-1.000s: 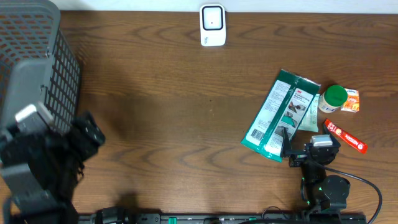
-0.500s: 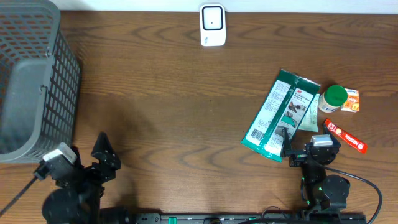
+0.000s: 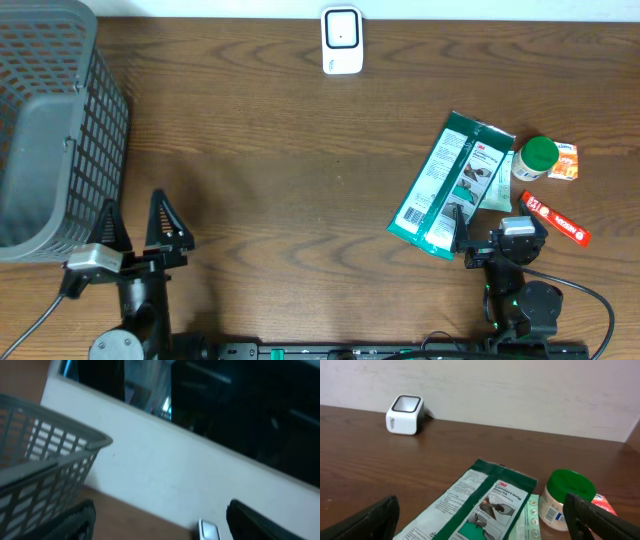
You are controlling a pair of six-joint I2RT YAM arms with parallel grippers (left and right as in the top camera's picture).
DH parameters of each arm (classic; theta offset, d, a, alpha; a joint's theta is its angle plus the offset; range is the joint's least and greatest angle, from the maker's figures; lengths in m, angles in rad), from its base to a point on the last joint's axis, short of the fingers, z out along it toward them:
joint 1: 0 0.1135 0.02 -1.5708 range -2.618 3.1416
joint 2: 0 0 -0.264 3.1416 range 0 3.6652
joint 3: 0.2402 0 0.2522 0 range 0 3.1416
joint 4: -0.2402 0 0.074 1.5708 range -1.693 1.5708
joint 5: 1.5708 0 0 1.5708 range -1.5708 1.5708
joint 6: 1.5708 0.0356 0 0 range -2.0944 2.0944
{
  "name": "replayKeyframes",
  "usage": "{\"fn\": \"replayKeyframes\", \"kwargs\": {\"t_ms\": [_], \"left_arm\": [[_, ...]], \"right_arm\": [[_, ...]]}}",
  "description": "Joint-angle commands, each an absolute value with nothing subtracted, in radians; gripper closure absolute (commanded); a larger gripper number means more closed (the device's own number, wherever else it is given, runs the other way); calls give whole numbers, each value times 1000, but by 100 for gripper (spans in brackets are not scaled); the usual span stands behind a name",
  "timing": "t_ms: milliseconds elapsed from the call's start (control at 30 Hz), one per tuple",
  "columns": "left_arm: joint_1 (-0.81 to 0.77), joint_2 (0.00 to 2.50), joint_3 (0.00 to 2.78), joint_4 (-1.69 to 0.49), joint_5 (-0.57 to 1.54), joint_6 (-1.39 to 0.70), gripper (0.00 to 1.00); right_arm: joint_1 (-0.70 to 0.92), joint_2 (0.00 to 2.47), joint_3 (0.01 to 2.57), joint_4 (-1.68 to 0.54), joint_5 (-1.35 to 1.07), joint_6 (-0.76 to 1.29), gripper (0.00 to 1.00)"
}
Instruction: Scan the item barcode
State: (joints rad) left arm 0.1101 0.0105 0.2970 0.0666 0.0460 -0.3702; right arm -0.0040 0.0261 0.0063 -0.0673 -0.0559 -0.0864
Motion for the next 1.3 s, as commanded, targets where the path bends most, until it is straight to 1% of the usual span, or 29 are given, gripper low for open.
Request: {"fn": "replayKeyframes", "kwargs": {"t_ms": [0, 133, 333, 533, 733, 900, 1267], "left_arm": [[105, 2, 212, 170, 41, -369, 16], [105, 2, 91, 313, 41, -378, 16], [105, 2, 9, 324, 41, -380, 16], [105, 2, 4, 168, 41, -379, 16], [97, 2, 4, -70, 30, -378, 16], [65, 2, 4, -71, 6, -294, 16], [66, 4, 4, -71, 7, -293, 16]], "right_arm": [[6, 27, 6, -72, -54, -72, 1], [6, 27, 6, -71, -54, -72, 1], [6, 27, 6, -71, -54, -72, 1], [6, 27, 6, -72, -54, -72, 1], [6, 27, 6, -72, -54, -72, 1], [6, 27, 6, -72, -54, -72, 1], [6, 27, 6, -72, -54, -72, 1]]}}
